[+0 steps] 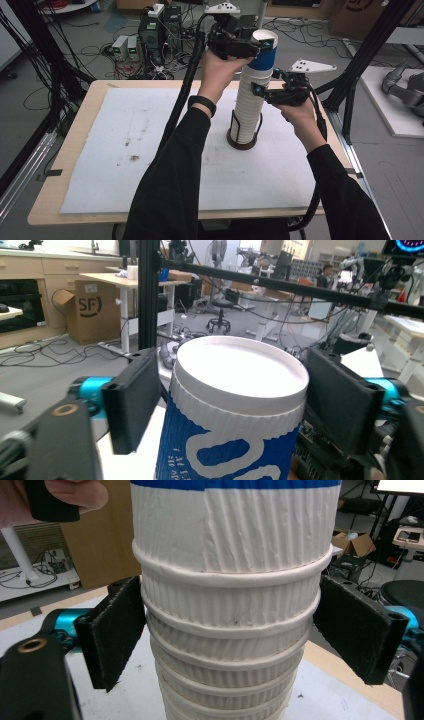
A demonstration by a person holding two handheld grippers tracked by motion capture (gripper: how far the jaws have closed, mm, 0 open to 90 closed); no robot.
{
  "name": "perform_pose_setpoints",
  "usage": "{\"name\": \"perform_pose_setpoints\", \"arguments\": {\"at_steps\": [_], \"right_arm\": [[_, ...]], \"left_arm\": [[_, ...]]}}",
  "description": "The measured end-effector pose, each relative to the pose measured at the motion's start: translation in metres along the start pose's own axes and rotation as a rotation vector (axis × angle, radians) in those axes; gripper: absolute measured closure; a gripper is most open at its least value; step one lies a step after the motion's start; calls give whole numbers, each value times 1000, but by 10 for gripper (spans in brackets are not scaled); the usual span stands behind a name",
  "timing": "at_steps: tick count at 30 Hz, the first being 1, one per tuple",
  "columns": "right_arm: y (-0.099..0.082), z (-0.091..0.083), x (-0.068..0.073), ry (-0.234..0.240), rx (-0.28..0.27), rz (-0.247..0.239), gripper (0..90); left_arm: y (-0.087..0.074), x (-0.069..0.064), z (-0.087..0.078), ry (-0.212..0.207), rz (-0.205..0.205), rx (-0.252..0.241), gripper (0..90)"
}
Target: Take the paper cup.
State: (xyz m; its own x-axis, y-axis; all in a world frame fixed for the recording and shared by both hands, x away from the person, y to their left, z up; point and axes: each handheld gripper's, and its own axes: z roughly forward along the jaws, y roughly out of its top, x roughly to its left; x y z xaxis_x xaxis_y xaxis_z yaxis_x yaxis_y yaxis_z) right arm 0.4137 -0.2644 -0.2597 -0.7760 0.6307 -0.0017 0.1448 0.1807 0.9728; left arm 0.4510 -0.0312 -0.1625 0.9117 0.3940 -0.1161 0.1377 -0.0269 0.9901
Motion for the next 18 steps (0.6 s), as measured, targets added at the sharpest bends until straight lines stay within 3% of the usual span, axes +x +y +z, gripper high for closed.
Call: {"name": "perform_pose_setpoints", "arguments": {"at_steps": [8,18], "right_arm": [[0,1,0,-2,-1,1,143],[0,0,1,-4,-1,2,142]], "left_arm": [[2,-2,-1,4,21,-2,296],[18,-8,-8,24,56,-58,299]]}}
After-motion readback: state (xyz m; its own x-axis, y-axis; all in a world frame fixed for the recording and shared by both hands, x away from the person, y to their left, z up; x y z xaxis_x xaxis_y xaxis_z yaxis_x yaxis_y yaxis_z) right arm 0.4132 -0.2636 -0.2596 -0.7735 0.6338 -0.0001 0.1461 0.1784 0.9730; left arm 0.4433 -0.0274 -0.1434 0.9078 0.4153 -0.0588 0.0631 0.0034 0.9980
